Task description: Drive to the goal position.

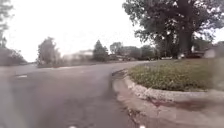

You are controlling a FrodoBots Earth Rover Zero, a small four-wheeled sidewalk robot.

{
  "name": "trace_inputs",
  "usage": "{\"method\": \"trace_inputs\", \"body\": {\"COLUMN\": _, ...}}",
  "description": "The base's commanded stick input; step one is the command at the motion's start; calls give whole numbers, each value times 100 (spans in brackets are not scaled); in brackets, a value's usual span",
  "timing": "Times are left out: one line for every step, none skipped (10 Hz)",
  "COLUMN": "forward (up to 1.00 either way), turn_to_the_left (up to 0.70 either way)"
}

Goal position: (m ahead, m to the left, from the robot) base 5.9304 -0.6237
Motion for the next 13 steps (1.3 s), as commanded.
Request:
{"method": "trace_inputs", "body": {"forward": 100, "turn_to_the_left": 15}}
{"method": "trace_inputs", "body": {"forward": 100, "turn_to_the_left": 0}}
{"method": "trace_inputs", "body": {"forward": 100, "turn_to_the_left": 0}}
{"method": "trace_inputs", "body": {"forward": 100, "turn_to_the_left": 0}}
{"method": "trace_inputs", "body": {"forward": 100, "turn_to_the_left": 0}}
{"method": "trace_inputs", "body": {"forward": 100, "turn_to_the_left": 0}}
{"method": "trace_inputs", "body": {"forward": 100, "turn_to_the_left": 0}}
{"method": "trace_inputs", "body": {"forward": 100, "turn_to_the_left": -1}}
{"method": "trace_inputs", "body": {"forward": 100, "turn_to_the_left": -39}}
{"method": "trace_inputs", "body": {"forward": 100, "turn_to_the_left": -36}}
{"method": "trace_inputs", "body": {"forward": 100, "turn_to_the_left": -21}}
{"method": "trace_inputs", "body": {"forward": 100, "turn_to_the_left": 0}}
{"method": "trace_inputs", "body": {"forward": 100, "turn_to_the_left": 0}}
